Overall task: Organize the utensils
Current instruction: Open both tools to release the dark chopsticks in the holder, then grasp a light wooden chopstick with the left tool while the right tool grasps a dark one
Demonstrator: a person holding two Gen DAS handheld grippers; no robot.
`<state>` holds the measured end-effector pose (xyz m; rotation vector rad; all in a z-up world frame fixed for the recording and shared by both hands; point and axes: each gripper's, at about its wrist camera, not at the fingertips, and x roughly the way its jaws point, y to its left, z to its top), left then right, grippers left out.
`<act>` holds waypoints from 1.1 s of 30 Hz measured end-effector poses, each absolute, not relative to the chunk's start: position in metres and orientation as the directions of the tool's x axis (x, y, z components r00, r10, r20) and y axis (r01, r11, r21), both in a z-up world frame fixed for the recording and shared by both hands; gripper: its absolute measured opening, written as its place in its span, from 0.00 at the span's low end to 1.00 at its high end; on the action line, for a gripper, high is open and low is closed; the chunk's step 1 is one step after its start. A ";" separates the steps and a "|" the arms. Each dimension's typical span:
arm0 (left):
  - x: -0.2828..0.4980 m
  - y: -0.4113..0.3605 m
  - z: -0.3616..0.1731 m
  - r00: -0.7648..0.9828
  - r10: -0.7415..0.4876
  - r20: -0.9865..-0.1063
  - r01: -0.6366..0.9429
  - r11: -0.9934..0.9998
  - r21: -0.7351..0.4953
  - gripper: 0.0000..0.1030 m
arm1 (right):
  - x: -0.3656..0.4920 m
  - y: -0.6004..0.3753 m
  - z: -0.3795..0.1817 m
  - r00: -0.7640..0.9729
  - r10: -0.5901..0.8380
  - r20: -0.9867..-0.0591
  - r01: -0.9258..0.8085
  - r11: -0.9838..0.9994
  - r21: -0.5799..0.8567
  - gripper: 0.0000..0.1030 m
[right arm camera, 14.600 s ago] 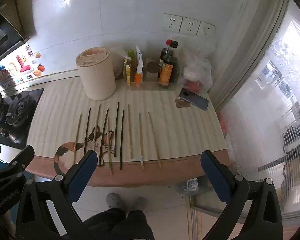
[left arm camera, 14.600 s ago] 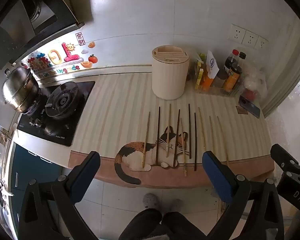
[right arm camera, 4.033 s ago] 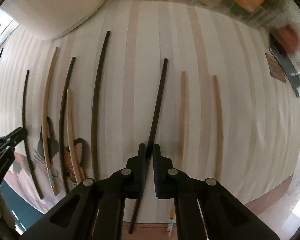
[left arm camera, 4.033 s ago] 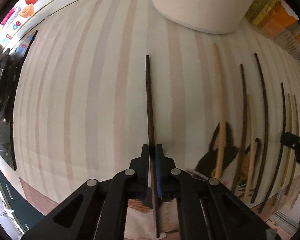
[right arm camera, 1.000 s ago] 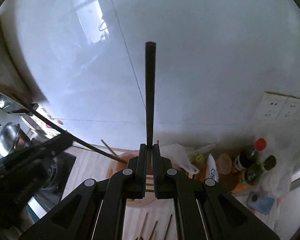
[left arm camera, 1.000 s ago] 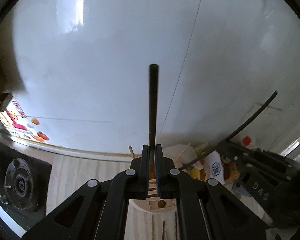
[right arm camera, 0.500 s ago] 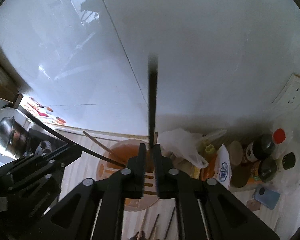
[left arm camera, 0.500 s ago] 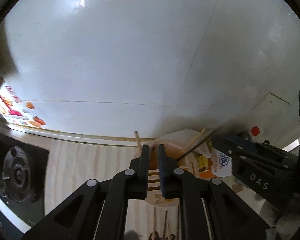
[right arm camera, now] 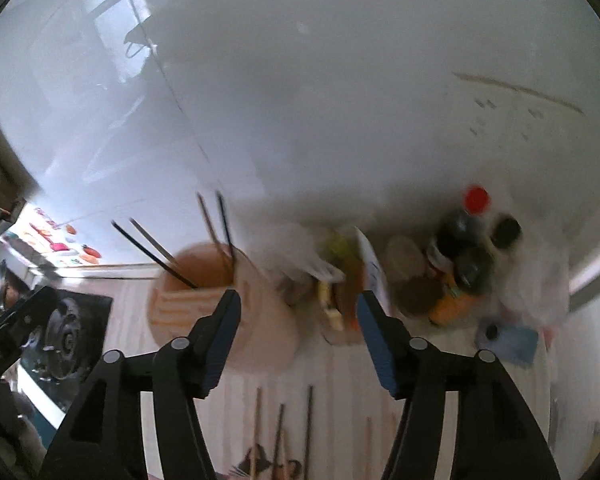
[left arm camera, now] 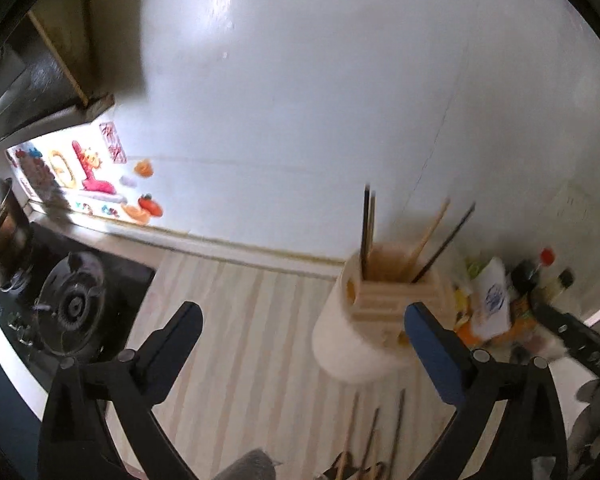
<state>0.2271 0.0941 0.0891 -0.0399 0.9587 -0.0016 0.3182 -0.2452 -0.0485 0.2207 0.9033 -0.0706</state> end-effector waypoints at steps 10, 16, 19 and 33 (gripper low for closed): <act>0.180 0.049 -0.048 0.393 0.064 -0.917 0.023 0.997 0.080 1.00 | 0.263 -0.255 -0.154 0.530 0.034 -0.848 0.212 0.962 0.171 0.83; 0.160 0.030 -0.131 0.207 0.109 -0.972 0.046 0.992 0.121 0.99 | 0.248 -0.238 -0.256 0.298 0.091 -0.950 0.196 0.968 0.155 0.58; 0.156 0.022 -0.155 0.155 0.116 -0.981 0.052 0.991 0.125 0.98 | 0.247 -0.229 -0.292 0.227 0.096 -0.969 0.184 0.973 0.140 0.47; 0.151 -0.035 -0.178 0.145 0.033 -0.989 0.154 0.987 0.055 0.58 | 0.233 -0.213 -0.343 0.121 0.020 -0.992 0.112 0.993 0.034 0.07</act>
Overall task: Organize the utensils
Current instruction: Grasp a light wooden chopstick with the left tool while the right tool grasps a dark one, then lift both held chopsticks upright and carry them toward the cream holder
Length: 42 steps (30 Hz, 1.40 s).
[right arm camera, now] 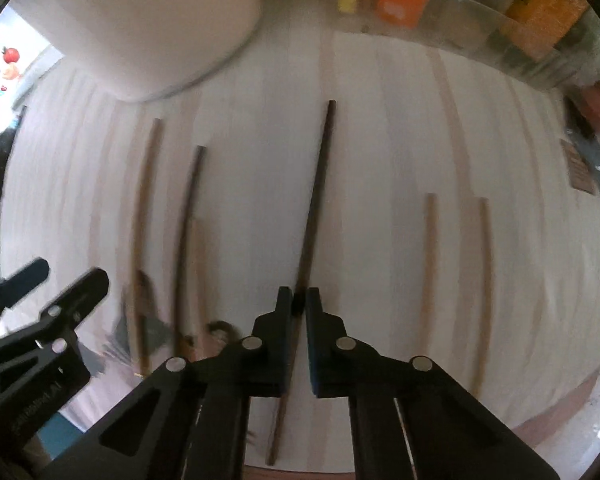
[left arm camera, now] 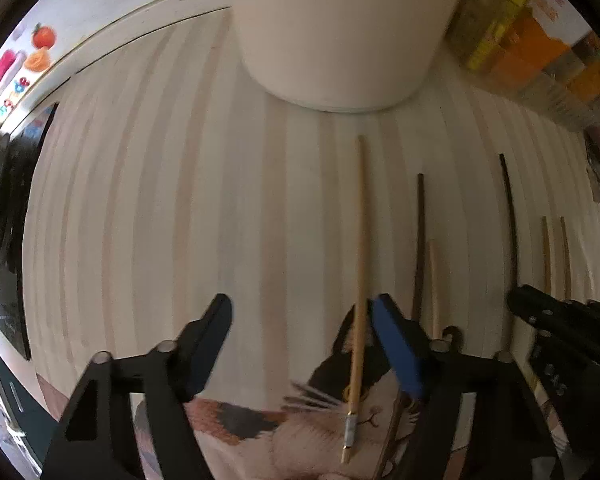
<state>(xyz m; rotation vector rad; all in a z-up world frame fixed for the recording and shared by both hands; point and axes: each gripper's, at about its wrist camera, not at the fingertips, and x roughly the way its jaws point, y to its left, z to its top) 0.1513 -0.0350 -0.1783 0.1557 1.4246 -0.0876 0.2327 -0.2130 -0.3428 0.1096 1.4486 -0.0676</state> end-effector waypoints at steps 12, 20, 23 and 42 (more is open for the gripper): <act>0.142 -0.064 -0.180 0.147 0.043 -0.988 0.199 0.977 0.072 0.04 | 0.213 -0.260 -0.345 0.079 0.019 -0.997 0.156 0.987 0.031 0.06; 0.113 -0.026 -0.174 0.130 0.079 -0.988 0.117 0.989 0.094 0.05 | 0.228 -0.257 -0.353 0.072 0.032 -0.997 0.124 0.991 0.040 0.06; 0.096 -0.015 -0.171 0.112 0.079 -0.991 0.086 0.992 0.089 0.05 | 0.225 -0.249 -0.355 0.065 0.055 -0.996 0.096 0.993 0.061 0.06; 0.128 0.063 -0.175 0.082 0.010 -0.997 0.048 0.999 0.014 0.06 | 0.224 -0.242 -0.356 0.021 0.014 -1.000 0.065 0.998 0.015 0.07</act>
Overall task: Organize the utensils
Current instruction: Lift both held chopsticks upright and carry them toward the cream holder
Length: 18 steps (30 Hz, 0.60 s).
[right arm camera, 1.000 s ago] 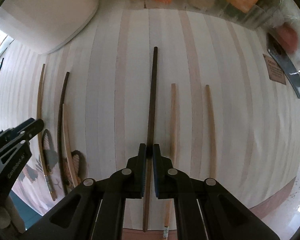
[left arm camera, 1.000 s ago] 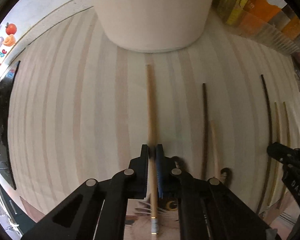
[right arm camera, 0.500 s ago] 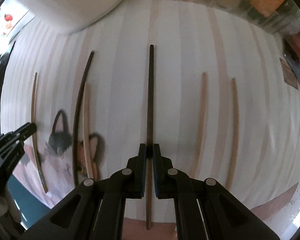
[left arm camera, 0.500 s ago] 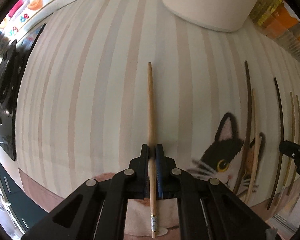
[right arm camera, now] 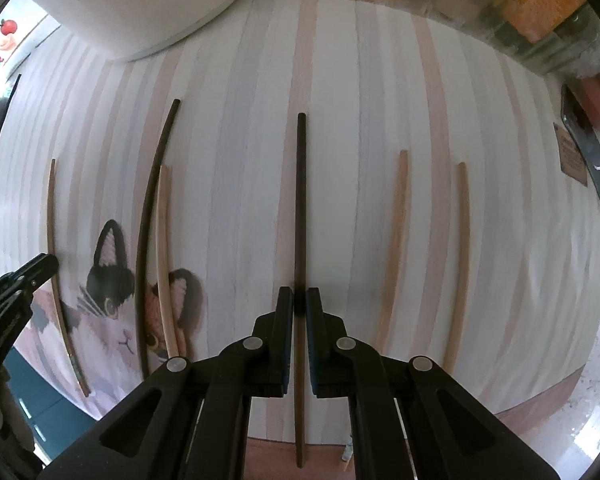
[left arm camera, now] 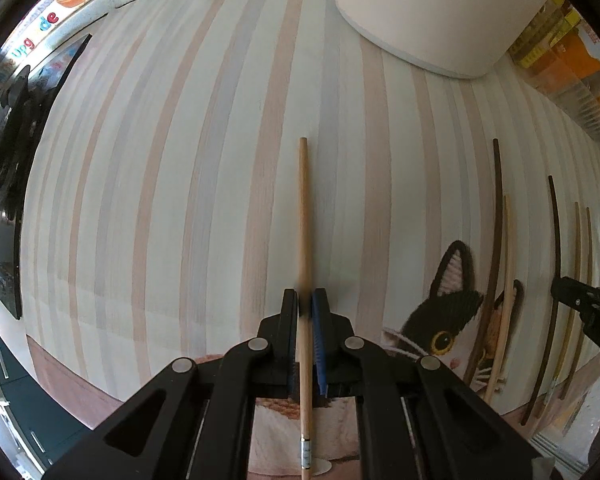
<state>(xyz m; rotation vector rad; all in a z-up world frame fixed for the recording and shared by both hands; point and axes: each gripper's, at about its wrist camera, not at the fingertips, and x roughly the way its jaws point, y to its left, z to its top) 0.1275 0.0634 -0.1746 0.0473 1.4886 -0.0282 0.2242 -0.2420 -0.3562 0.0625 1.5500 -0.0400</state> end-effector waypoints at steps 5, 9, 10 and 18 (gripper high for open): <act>0.138 0.065 -0.179 0.082 0.011 -0.997 0.058 0.998 0.016 0.06 | 0.225 -0.231 -0.358 -0.005 0.071 -0.997 0.097 0.993 0.070 0.07; 0.144 0.065 -0.179 0.082 0.012 -0.997 0.061 0.998 0.017 0.06 | 0.226 -0.221 -0.357 -0.014 0.069 -0.998 0.097 0.993 0.067 0.07; 0.145 0.061 -0.180 0.082 0.014 -0.997 0.061 0.998 0.019 0.06 | 0.228 -0.219 -0.357 -0.019 0.061 -0.998 0.093 0.994 0.059 0.07; 0.164 0.047 -0.182 0.068 0.027 -0.997 0.097 0.995 0.033 0.05 | 0.232 -0.190 -0.369 -0.044 -0.042 -0.998 0.031 0.999 -0.044 0.08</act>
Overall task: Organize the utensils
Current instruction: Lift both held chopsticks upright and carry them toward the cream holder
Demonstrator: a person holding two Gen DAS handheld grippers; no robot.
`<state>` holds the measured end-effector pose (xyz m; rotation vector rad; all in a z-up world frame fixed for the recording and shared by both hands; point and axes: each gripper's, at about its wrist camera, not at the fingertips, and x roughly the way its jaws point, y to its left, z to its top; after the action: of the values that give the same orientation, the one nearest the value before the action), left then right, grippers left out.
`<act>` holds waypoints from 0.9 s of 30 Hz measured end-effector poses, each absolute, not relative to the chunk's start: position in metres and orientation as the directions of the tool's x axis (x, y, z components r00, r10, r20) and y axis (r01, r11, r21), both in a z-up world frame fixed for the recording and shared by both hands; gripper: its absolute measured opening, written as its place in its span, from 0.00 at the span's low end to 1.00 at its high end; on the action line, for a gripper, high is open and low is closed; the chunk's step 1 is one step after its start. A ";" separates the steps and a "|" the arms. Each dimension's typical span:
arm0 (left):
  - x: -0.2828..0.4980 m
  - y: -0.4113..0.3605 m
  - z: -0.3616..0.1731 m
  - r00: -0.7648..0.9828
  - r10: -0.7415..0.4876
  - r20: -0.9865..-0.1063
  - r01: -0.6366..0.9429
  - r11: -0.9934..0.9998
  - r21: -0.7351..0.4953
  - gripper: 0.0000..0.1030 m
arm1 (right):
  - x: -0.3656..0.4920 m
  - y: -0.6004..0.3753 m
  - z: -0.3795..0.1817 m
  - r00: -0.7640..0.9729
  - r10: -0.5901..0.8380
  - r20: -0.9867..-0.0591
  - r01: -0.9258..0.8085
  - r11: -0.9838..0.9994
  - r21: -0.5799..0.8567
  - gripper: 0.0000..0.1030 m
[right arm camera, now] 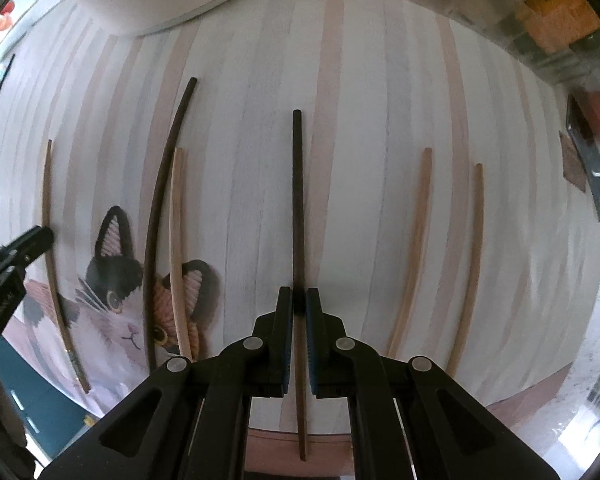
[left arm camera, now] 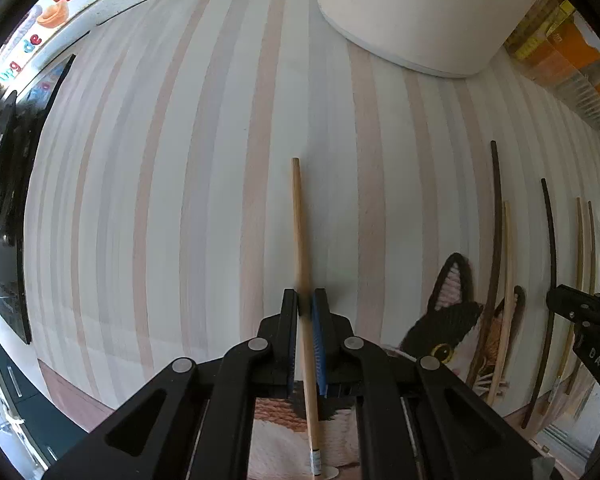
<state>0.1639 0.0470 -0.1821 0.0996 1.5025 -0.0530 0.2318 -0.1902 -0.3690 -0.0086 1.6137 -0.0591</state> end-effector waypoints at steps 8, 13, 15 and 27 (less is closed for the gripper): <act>0.163 0.043 -0.177 0.099 0.044 -0.994 0.110 0.992 0.055 0.04 | 0.226 -0.186 -0.375 -0.007 -0.042 -0.999 0.058 0.997 -0.043 0.06; 0.159 0.043 -0.160 0.143 0.024 -0.989 0.105 0.994 0.040 0.04 | 0.216 -0.200 -0.362 0.029 0.033 -0.999 0.104 0.994 0.035 0.06; 0.160 0.045 -0.154 0.154 0.016 -0.988 0.096 0.995 0.031 0.04 | 0.210 -0.202 -0.355 0.049 0.050 -0.998 0.106 0.993 0.055 0.06; 0.143 0.059 -0.087 0.317 -0.023 -0.948 0.065 0.998 -0.003 0.04 | 0.170 -0.223 -0.299 0.188 0.127 -0.974 0.086 0.986 0.145 0.06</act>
<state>0.1429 0.0588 -0.0866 0.0382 1.2469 -0.0583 0.1699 -0.2230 -0.2992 0.1819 1.3834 0.0288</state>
